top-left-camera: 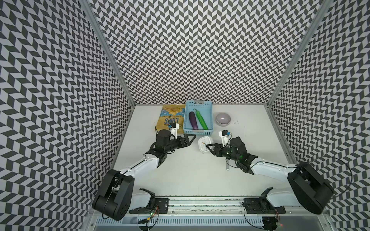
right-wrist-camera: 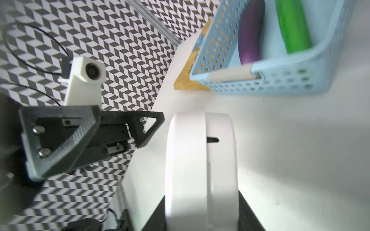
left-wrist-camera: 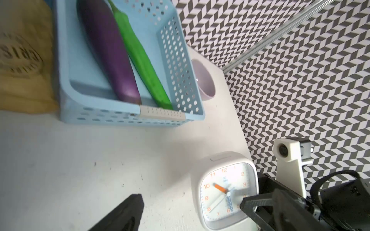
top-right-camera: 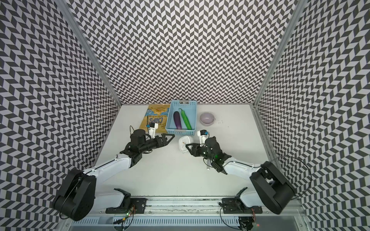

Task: Remove the battery from the alarm
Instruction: Adjust the alarm at the center of the board.

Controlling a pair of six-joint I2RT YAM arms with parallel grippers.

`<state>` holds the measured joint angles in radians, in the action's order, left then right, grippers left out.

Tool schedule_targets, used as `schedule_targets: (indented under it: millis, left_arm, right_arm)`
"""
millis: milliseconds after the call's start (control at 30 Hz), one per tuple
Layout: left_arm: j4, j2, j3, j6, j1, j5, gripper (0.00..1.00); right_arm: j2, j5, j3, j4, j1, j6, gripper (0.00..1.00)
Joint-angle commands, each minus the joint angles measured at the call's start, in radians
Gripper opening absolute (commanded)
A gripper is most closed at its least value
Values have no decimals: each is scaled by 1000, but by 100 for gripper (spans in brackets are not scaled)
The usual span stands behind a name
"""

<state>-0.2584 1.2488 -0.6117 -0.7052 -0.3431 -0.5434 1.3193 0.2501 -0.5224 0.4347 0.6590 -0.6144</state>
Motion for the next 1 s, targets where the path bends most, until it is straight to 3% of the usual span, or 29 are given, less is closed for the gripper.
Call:
schedule_targets:
  millis: [0,67,167,267,433,633,867,967]
  left_arm:
    - [292,-65,-113,82,22,-75,100]
    - [392,-85,-167,93,28,-162,100]
    - [429,-118,-200,30,43,-288,100]
    - [401,-159,-219,-88,59,-372,100]
    - [392,-215,-254,-257,70,-396,100]
    - [499,-218,-227,-260,46,-389,100]
    - [462,-197,-185,-267,-53,-370,100]
    - [429,-179,-179,-280,-88,-369,95]
  right_arm:
    - [-160,-267,-30,1,61,400,39]
    - [-240,-505,9,89,161,639,39]
    - [-276,-708,76,313,279,976,39]
    - [-239,-822,94,472,361,1275,39]
    - [-140,-899,145,673,465,1676,39]
    - [-61,-931,155,735,564,1873,40]
    - [23,-961,166,882,621,2044,41]
    - [64,-968,161,945,631,2102,42]
